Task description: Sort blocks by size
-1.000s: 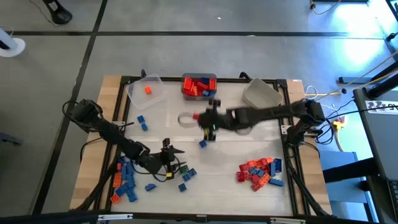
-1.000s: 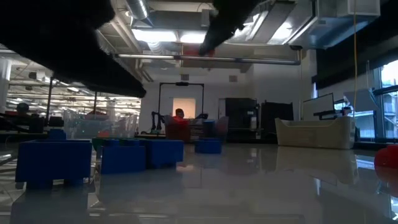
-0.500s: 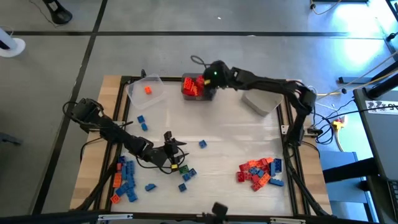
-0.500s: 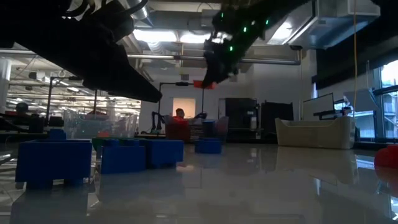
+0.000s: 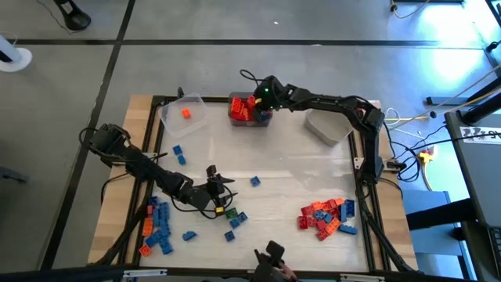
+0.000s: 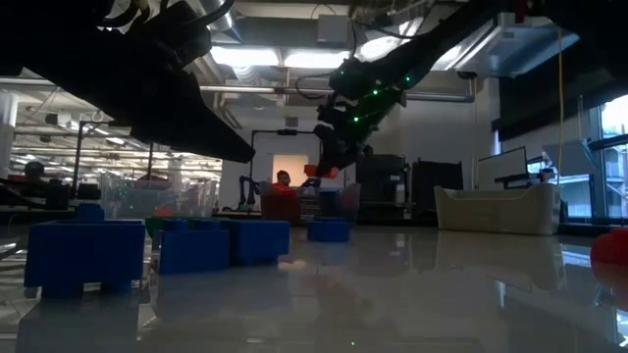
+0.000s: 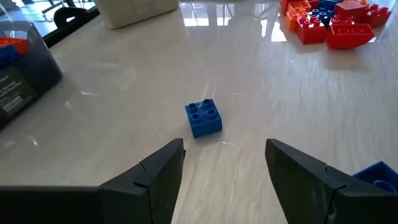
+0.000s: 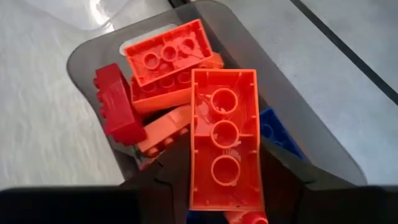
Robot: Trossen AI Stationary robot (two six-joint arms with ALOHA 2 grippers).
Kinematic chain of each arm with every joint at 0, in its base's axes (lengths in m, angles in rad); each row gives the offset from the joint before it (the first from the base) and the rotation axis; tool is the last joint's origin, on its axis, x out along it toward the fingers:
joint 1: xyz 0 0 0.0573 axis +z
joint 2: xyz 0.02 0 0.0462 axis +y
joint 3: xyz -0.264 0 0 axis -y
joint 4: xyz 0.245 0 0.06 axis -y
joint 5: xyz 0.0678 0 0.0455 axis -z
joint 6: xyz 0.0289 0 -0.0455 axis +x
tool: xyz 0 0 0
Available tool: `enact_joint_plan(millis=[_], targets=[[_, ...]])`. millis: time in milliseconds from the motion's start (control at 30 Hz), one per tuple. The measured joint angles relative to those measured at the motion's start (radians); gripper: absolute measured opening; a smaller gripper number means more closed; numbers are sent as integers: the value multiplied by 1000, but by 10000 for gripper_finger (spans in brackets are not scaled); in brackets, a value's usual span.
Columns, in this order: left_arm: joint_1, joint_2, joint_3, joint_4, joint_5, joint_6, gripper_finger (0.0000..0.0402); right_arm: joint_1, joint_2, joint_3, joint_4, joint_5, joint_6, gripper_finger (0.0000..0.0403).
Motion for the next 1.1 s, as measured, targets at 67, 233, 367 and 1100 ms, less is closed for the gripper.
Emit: enact_joint_plan(millis=[67, 233, 367, 1100], targets=[[0, 0, 0, 0, 0, 0, 214, 0, 2, 0, 5, 0, 3, 155], [0, 0, 0, 1, 0, 0, 214, 0, 2, 0, 50, 6, 62, 196], [0, 0, 0, 1, 0, -2, 214, 0, 1, 0, 31, 8, 91, 238], [-23, 0, 0, 90, 128, -4, 214, 547, -471, 2, -830, 187, 406, 253]])
